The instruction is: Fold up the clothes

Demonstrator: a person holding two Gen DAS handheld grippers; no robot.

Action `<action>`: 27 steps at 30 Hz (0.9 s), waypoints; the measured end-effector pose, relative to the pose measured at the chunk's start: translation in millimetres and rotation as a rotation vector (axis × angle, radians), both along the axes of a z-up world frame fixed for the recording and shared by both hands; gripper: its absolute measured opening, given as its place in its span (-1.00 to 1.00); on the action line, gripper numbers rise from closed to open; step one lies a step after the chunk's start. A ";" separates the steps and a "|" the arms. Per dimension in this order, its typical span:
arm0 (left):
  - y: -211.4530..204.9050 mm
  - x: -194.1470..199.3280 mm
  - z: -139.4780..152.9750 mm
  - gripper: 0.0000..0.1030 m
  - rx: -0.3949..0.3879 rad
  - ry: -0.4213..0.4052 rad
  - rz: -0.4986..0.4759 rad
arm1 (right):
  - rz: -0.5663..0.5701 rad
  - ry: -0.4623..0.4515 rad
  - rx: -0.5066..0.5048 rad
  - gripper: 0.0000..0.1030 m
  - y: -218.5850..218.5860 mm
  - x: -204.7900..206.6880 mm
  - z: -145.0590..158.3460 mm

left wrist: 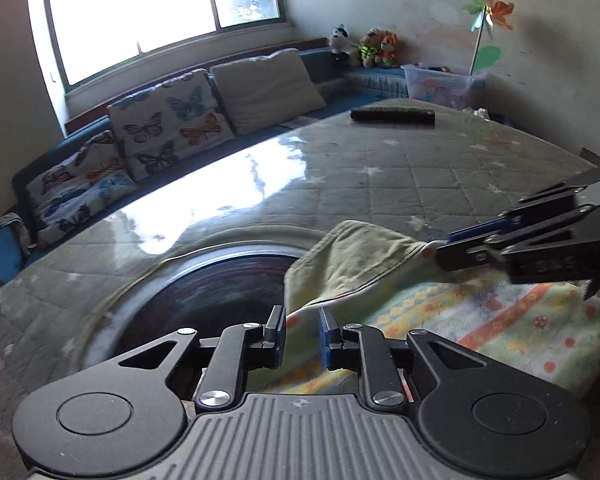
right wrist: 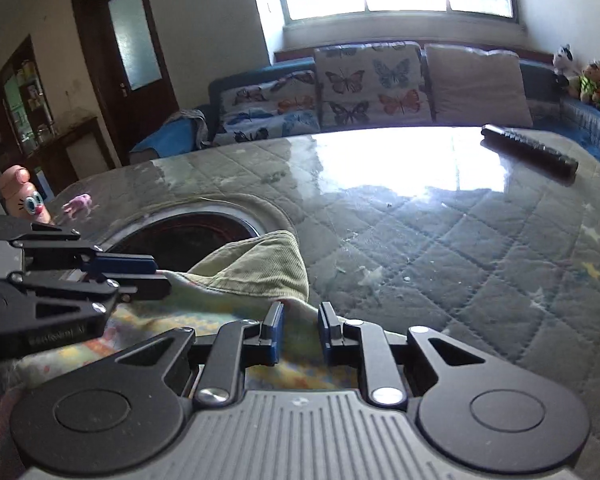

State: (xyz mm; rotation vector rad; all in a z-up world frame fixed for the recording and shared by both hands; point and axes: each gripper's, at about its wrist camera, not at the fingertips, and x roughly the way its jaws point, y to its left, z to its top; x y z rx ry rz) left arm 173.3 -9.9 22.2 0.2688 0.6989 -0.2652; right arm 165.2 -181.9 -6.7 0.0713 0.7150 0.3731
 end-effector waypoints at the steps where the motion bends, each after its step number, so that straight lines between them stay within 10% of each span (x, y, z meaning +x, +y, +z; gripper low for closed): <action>1: -2.1 7.6 -4.1 -0.63 -0.002 0.014 0.009 | -0.005 0.012 -0.001 -0.66 1.3 5.2 -2.4; 27: 10.5 -97.1 -10.6 -0.58 0.011 -0.062 -0.052 | 0.352 -0.122 -0.174 -0.63 74.8 -102.3 4.1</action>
